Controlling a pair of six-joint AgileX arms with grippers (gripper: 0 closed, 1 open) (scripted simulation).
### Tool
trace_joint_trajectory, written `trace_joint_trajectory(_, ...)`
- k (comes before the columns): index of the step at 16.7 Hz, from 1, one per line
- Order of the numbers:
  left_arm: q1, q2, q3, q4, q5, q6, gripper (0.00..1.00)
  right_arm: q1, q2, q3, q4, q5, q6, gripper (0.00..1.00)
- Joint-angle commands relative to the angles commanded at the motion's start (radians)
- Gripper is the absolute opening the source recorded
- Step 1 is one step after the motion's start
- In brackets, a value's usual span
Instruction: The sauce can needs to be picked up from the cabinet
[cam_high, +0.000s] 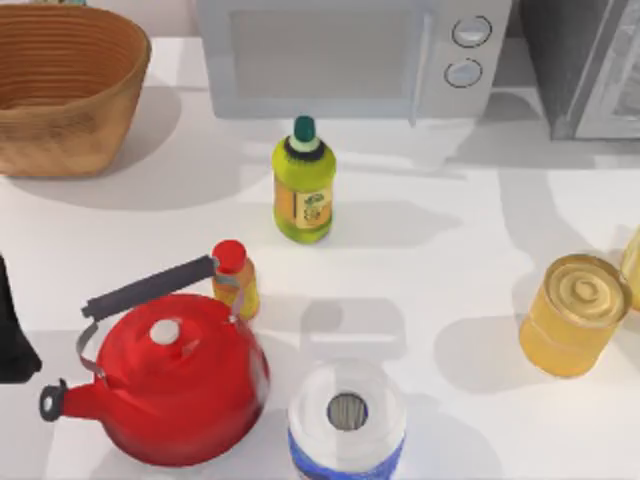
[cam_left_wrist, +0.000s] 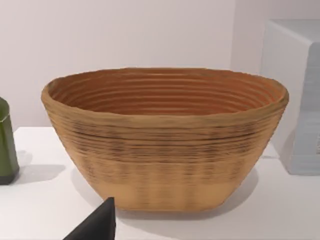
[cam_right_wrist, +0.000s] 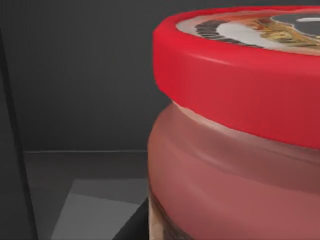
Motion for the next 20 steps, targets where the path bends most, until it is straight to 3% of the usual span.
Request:
trace_joint_trajectory(4, 0.0, 0.0, 0.0, 0.0, 0.0, 0.0, 1.0, -0.034, -0.076, -0.104, 0.045, -0.035, -0.002, 0.0)
trace_joint_trajectory(8, 0.0, 0.0, 0.0, 0.0, 0.0, 0.0, 1.0, -0.116, -0.25, -0.377, 0.145, -0.119, -0.007, 0.0)
trace_joint_trajectory(20, 0.0, 0.0, 0.0, 0.0, 0.0, 0.0, 1.0, -0.484, -1.031, -1.706, 0.59, -0.499, -0.025, 0.0)
